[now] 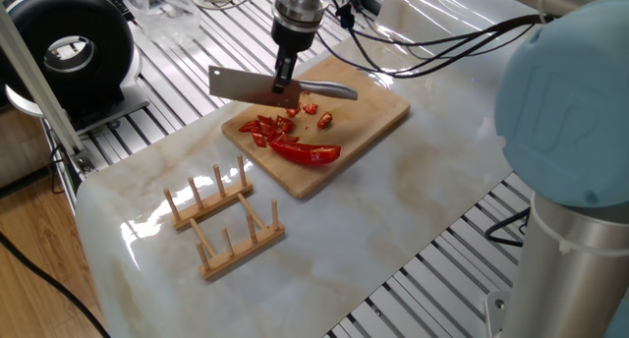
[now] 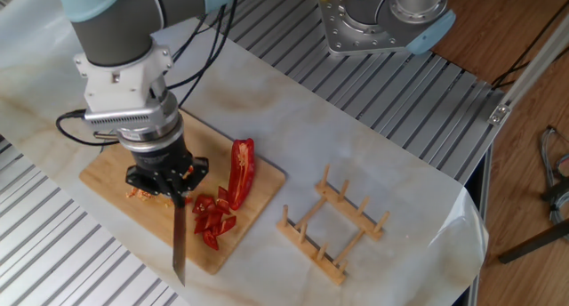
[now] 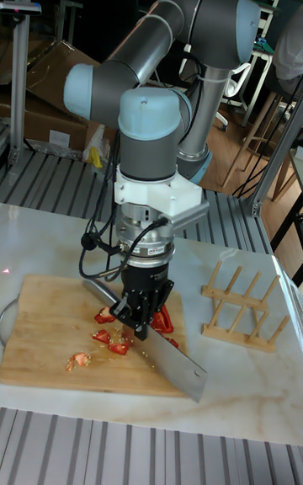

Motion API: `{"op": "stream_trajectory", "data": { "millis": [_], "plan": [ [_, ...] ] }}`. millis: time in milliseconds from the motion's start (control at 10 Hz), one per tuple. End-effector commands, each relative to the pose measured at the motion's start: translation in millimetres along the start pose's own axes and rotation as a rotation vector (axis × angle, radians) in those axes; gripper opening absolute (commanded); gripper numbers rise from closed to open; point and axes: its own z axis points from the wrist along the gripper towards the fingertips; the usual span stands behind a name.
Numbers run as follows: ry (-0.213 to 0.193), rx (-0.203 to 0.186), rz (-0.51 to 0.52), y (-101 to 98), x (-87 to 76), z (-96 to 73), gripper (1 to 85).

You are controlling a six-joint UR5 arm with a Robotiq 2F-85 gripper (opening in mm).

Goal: Chop the chili peppers

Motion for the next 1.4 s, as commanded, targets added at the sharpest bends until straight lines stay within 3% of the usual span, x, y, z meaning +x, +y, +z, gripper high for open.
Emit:
{"op": "stream_trajectory", "data": {
  "millis": [0,100,400,700,1300],
  "plan": [
    [0.021,0.044,0.009,-18.6,11.3,-12.0,1.3],
    [0.037,0.071,0.021,-27.9,19.4,-11.9,1.3],
    [0.042,0.082,0.068,-39.8,43.2,-5.2,1.3],
    [0.042,0.041,0.176,-32.6,58.2,-0.1,1.3],
    [0.013,0.019,0.259,-27.0,46.6,5.2,1.3]
  ]
}}
